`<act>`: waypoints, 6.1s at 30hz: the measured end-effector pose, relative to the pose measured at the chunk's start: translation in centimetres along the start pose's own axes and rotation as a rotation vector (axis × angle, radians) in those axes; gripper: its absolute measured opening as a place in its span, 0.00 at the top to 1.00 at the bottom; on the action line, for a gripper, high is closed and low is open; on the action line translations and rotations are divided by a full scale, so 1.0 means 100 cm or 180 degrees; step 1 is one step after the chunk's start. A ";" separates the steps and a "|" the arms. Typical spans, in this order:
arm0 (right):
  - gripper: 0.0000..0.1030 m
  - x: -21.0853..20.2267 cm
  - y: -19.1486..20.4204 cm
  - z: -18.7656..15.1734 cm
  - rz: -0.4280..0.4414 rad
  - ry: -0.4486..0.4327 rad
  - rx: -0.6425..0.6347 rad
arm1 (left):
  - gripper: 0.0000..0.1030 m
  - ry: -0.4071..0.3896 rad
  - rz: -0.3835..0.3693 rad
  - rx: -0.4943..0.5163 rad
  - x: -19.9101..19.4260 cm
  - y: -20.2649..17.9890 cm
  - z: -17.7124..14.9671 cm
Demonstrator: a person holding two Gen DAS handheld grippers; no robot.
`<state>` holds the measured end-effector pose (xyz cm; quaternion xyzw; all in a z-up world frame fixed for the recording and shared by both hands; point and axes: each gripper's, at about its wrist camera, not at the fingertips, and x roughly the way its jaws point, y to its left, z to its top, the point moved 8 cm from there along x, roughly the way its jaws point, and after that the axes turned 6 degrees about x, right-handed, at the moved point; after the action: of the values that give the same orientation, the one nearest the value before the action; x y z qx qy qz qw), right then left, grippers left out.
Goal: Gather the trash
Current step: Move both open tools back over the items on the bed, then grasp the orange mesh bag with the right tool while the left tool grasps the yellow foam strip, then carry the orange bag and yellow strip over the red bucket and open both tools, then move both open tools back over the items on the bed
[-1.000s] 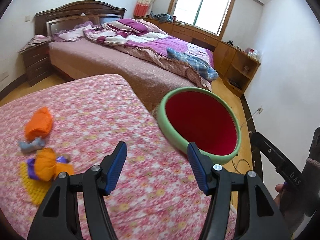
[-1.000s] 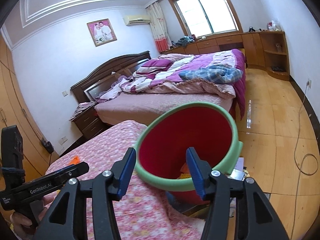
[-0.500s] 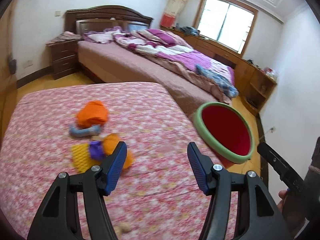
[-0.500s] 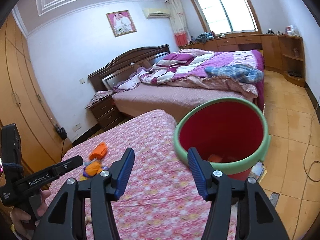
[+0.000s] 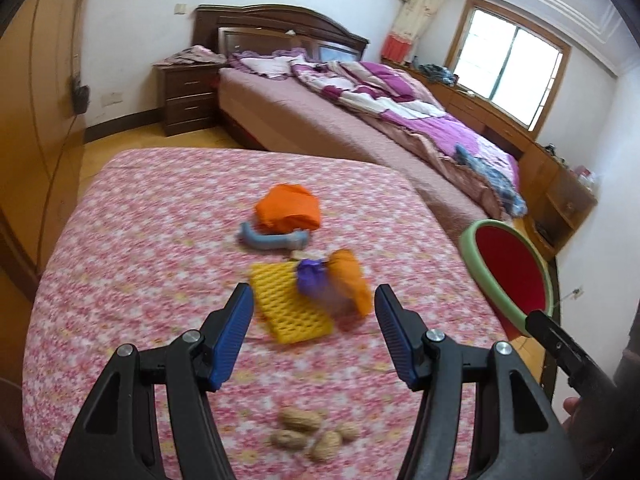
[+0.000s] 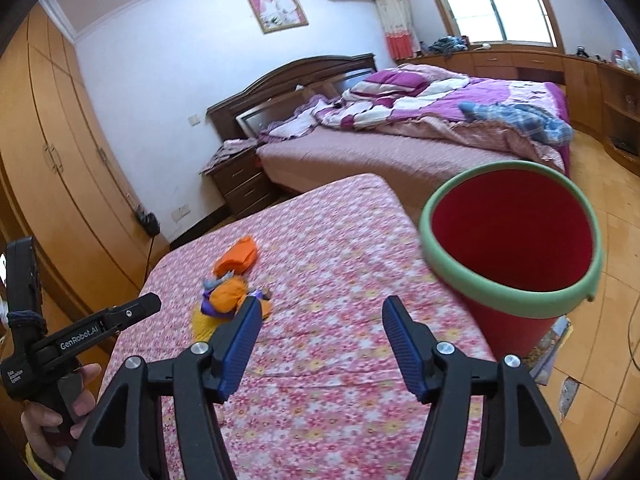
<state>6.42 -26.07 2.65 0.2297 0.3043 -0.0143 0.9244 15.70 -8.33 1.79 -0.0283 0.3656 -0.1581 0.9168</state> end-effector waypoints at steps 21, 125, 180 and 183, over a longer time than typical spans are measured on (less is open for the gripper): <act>0.36 0.092 0.062 -0.015 0.0275 0.0647 -0.0245 | 0.39 0.0255 0.0330 -0.0312 0.044 0.066 -0.022; 0.67 -0.052 -0.150 0.054 -0.0158 -0.0495 0.0937 | 0.89 0.0361 -0.1107 0.1227 0.079 -0.242 0.007; 0.30 -0.001 -0.207 0.054 -0.0345 -0.0373 0.1238 | 0.63 0.0490 -0.0937 0.0950 0.128 -0.214 0.026; 0.29 0.004 -0.194 0.053 -0.0333 -0.0326 0.1176 | 0.62 0.0438 -0.0782 0.0888 0.124 -0.192 0.034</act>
<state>6.51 -45.71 -1.89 0.3783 0.2606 -0.1296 0.8787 21.36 -30.57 -0.70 0.0655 0.3957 -0.3196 0.8585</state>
